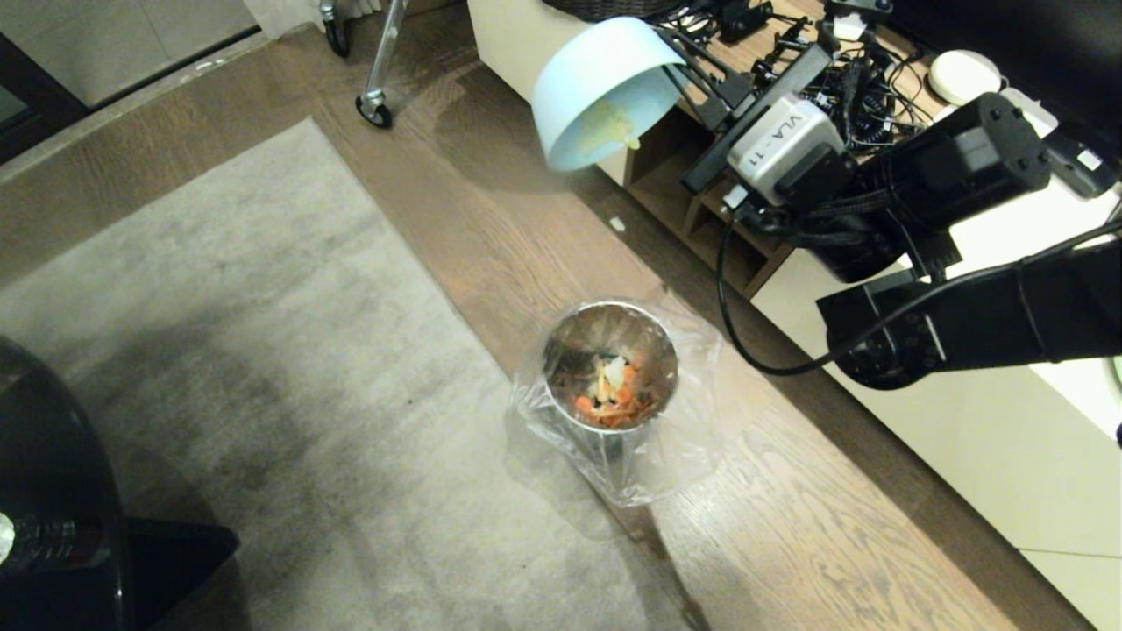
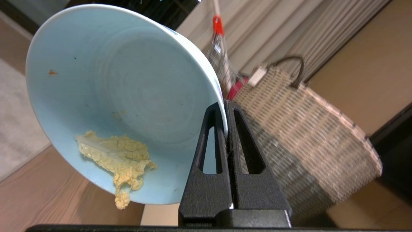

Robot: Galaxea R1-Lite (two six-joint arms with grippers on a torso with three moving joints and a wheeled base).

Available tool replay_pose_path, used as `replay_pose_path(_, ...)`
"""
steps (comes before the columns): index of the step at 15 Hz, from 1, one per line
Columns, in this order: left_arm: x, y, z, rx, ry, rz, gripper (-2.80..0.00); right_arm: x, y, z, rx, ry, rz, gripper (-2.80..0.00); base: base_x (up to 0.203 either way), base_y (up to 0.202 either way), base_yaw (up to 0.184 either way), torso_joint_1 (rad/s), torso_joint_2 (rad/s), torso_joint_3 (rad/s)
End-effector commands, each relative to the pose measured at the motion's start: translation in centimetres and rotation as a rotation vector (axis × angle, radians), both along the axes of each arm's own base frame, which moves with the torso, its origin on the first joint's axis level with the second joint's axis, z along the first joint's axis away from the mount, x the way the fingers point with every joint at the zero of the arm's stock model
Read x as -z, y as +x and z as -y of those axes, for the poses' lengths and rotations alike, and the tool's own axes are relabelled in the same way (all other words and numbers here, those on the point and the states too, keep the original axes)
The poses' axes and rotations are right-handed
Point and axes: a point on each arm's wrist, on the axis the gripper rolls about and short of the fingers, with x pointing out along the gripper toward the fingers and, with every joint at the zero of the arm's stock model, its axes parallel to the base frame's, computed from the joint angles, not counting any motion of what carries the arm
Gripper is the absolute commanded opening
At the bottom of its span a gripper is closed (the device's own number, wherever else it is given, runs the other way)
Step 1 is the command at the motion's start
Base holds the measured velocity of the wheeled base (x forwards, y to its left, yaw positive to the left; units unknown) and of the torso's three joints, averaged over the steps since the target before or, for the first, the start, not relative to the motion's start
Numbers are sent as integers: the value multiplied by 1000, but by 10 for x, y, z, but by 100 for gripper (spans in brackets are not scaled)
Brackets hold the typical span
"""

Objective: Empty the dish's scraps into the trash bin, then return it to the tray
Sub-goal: Pour the leftover food from the bowl into the trash can

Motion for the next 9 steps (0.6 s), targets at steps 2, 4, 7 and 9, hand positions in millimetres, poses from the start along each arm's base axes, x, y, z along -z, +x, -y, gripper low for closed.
replay_pose_path(2,0,0,0,0,0,1,-280,-7,-4,2,0,27,61,-280,0,0,0,0,0,0)
replay_pose_path(4,0,0,0,0,0,1,-280,-15,-6,3,-5,38,94,-280,0,0,0,0,0,0)
replay_pose_path(7,0,0,0,0,0,1,-280,-25,-11,5,-11,47,127,-280,0,0,0,0,0,0)
replay_pose_path(9,0,0,0,0,0,1,-280,-33,-14,5,-18,64,155,-280,0,0,0,0,0,0)
